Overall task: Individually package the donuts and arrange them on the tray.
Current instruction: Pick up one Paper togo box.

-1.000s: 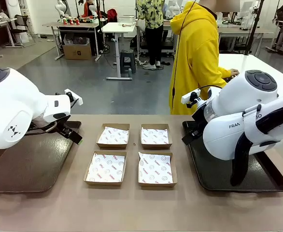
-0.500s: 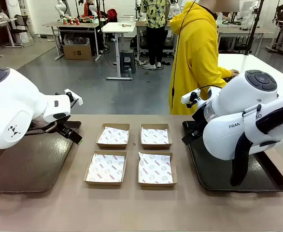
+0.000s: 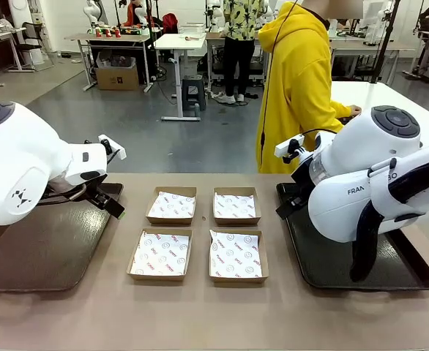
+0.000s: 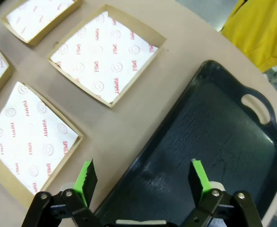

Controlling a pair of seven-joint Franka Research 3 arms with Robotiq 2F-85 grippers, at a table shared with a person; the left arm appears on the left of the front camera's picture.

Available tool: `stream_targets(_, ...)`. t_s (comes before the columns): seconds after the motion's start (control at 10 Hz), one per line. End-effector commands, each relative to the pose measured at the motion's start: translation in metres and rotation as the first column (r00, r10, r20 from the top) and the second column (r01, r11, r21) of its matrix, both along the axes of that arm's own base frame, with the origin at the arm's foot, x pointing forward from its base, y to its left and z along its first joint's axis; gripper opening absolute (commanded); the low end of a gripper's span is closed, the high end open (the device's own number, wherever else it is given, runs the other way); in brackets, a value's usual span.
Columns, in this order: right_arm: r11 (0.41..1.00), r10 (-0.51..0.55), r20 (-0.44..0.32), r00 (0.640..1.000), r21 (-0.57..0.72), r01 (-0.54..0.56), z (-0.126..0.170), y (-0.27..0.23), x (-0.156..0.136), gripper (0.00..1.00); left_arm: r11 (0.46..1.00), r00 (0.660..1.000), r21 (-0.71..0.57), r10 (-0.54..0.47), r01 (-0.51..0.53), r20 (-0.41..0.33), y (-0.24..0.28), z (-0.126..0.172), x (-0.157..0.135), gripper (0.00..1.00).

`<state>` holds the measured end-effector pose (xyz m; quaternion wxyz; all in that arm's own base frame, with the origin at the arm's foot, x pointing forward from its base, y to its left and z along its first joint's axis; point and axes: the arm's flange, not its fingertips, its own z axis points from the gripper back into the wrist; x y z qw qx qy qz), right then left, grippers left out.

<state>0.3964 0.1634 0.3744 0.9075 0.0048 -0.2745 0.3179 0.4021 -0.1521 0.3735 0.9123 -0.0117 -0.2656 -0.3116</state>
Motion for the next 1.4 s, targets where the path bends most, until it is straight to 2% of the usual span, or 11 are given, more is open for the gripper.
stream_targets(0.0, 0.998, -0.044, -0.004, 0.999, -0.047, 0.044, 0.007, -0.017, -0.041, 1.0, 0.989, 0.988, -0.001, -0.149, 0.149, -0.037, 0.027, 0.011, -0.053, 1.0)
stream_targets(0.3, 0.986, 0.014, -0.034, 0.999, -0.163, -0.019, 0.044, -0.047, -0.148, 1.0, 0.977, 0.98, 0.096, -0.187, 0.193, -0.068, 0.078, 0.036, -0.149, 1.0)
stream_targets(0.5, 0.986, 0.049, -0.076, 0.996, -0.154, -0.061, 0.051, -0.065, -0.205, 1.0, 0.98, 0.982, 0.102, -0.16, 0.17, -0.103, 0.108, 0.037, -0.189, 1.0)
stream_targets(0.6, 0.987, 0.06, -0.089, 0.994, -0.144, -0.073, 0.048, -0.071, -0.22, 1.0, 0.982, 0.981, 0.084, -0.159, 0.169, -0.109, 0.115, 0.038, -0.201, 1.0)
stream_targets(0.7, 0.988, 0.058, -0.104, 0.993, -0.139, -0.072, 0.044, -0.075, -0.218, 1.0, 0.982, 0.981, 0.082, -0.163, 0.172, -0.11, 0.116, 0.037, -0.204, 1.0)
stream_targets(0.8, 0.984, 0.029, -0.082, 0.996, -0.172, -0.043, 0.13, -0.012, -0.101, 1.0, 0.983, 0.98, 0.082, -0.153, 0.164, -0.127, 0.071, 0.125, -0.073, 1.0)
stream_targets(1.1, 0.984, 0.029, -0.082, 0.996, -0.172, -0.043, 0.13, -0.012, -0.101, 1.0, 0.983, 0.98, 0.082, -0.153, 0.164, -0.127, 0.071, 0.125, -0.073, 1.0)
stream_targets(1.2, 0.984, 0.036, -0.092, 0.995, -0.173, -0.051, 0.14, -0.014, -0.116, 1.0, 0.983, 0.979, 0.083, -0.154, 0.166, -0.135, 0.079, 0.133, -0.083, 1.0)
stream_targets(1.3, 0.963, 0.11, -0.247, 0.963, 0.265, -0.041, 0.13, -0.031, -0.113, 1.0, 0.931, 0.967, -0.356, -0.16, 0.08, -0.199, 0.088, 0.13, -0.075, 1.0)
